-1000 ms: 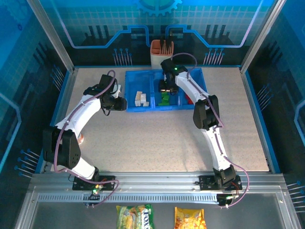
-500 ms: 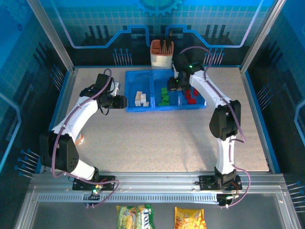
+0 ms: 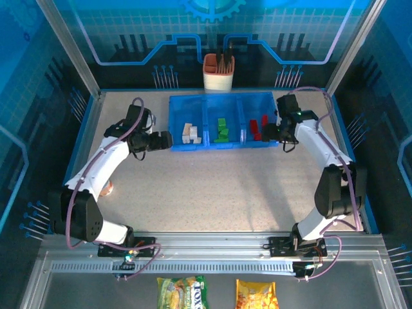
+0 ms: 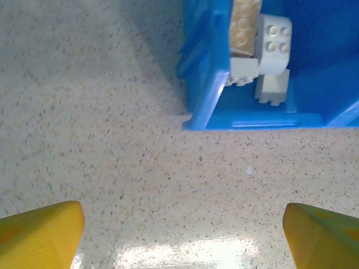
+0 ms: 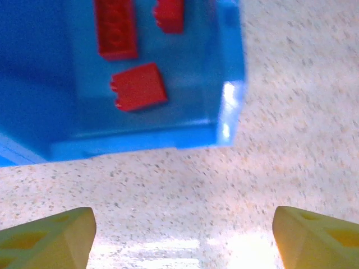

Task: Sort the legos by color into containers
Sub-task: Reset both arms

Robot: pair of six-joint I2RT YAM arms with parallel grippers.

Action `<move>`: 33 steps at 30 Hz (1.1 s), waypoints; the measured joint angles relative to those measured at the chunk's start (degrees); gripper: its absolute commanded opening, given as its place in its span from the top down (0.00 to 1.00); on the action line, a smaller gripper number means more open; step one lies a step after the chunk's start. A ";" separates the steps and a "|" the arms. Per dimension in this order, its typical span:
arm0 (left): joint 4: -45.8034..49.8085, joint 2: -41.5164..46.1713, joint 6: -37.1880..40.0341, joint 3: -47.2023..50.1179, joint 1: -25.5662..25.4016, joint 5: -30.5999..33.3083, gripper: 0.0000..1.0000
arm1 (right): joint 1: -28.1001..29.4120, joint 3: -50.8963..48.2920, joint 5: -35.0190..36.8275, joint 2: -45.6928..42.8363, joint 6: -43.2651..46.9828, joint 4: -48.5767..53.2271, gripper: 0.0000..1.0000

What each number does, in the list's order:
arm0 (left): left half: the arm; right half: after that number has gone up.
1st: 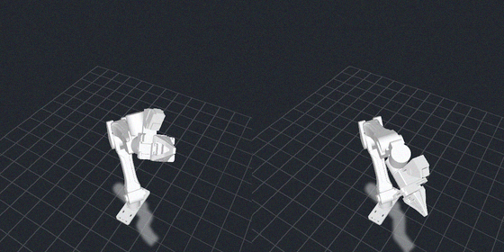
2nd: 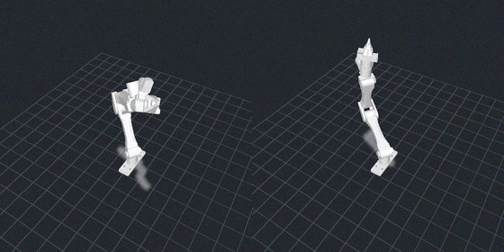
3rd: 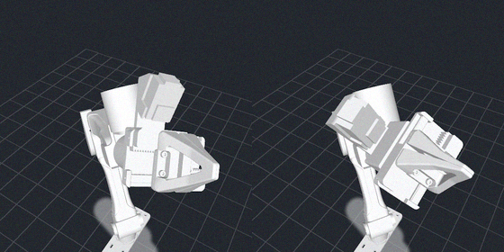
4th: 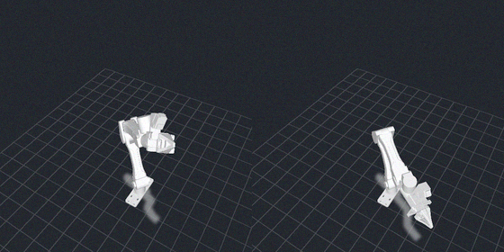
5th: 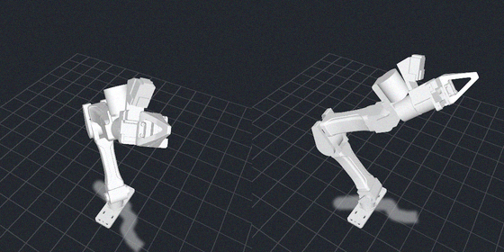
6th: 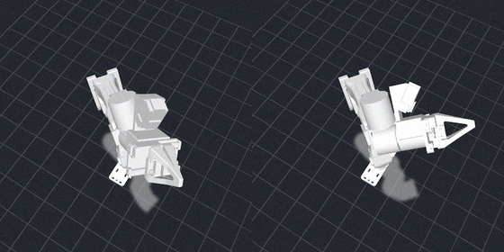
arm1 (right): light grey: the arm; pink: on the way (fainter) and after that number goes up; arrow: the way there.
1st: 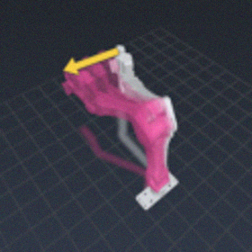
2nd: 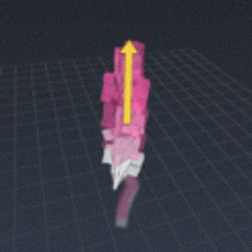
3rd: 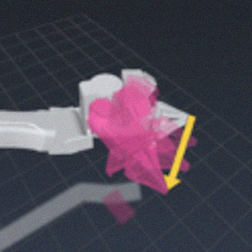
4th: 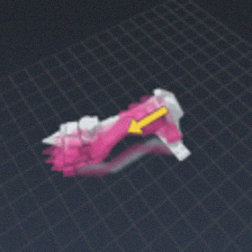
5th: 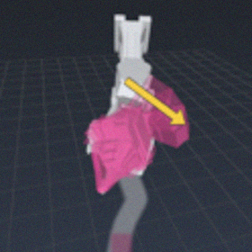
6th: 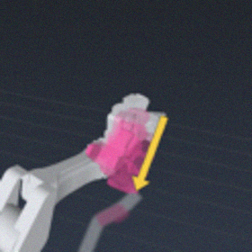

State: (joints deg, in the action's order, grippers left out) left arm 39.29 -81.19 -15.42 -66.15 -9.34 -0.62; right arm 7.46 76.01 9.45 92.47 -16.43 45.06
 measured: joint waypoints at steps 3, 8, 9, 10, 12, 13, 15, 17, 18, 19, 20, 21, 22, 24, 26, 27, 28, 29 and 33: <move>-2.89 0.70 -1.57 2.97 0.00 2.01 0.01 | -0.48 -5.51 1.79 -2.38 0.02 -5.44 0.00; -6.73 1.44 -3.13 9.16 0.13 8.48 0.01 | -1.90 -15.15 9.09 -4.61 -0.52 -13.11 0.00; -7.65 1.44 -3.19 10.12 0.13 10.23 0.01 | -2.05 -16.96 11.15 -4.61 -0.66 -15.47 0.00; -8.74 1.42 -3.19 11.04 0.15 12.26 0.01 | -2.16 -18.86 12.83 -4.68 -0.63 -18.14 0.00; -11.26 1.42 -3.08 12.68 0.20 16.17 0.01 | -2.23 -22.99 14.99 -5.01 -0.35 -24.20 0.00; -13.03 1.44 -2.67 13.70 0.24 18.23 0.01 | -2.25 -25.38 15.61 -5.25 0.15 -27.80 0.00; -17.53 1.55 -1.68 16.33 0.26 21.70 0.01 | -2.27 -30.27 15.80 -5.64 1.53 -35.08 0.00; -22.77 1.86 0.48 19.74 0.31 24.00 0.01 | -2.27 -34.62 15.72 -5.66 2.99 -42.14 0.00; -25.83 2.08 1.75 21.73 0.31 24.74 0.01 | -2.25 -36.61 15.67 -5.68 3.82 -45.77 0.00; -29.29 2.25 3.15 23.91 0.33 25.35 0.01 | -2.21 -37.99 15.69 -5.68 4.59 -48.50 0.00; -32.33 2.38 4.48 25.70 0.33 25.81 0.01 | -2.10 -39.15 15.76 -5.68 5.31 -51.25 0.00; -35.67 2.40 5.81 27.65 0.35 26.27 0.01 | -1.95 -40.00 15.89 -5.70 6.05 -53.99 0.00; -38.49 2.40 6.95 29.11 0.35 26.56 0.01 | -1.81 -40.81 15.87 -5.79 6.75 -56.76 0.00; -44.98 2.38 9.27 32.06 0.52 26.77 0.01 | -1.33 -42.34 15.61 -6.29 8.66 -62.38 0.00; -51.60 2.10 10.73 34.34 0.68 26.56 0.01 | -1.14 -43.85 14.05 -6.56 10.62 -68.02 0.00; -55.69 1.57 11.45 35.58 0.79 26.23 0.01 | -1.07 -44.98 12.92 -6.56 11.72 -71.49 0.00; -58.18 1.09 12.07 36.33 0.81 25.83 0.01 | -1.01 -46.10 12.07 -6.56 12.55 -74.25 0.00; -61.09 0.48 12.87 37.16 0.94 25.18 0.01 | -0.85 -47.63 11.17 -6.56 13.46 -77.26 0.00; -72.91 -1.95 15.69 40.26 1.88 21.31 0.01 | -0.37 -52.24 8.02 -6.56 15.61 -84.76 0.00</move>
State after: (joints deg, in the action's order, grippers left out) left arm -33.63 -83.13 0.27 -25.89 -7.46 20.69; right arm 7.09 23.77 17.47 85.91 -0.82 -39.70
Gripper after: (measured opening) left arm 0.992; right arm 0.996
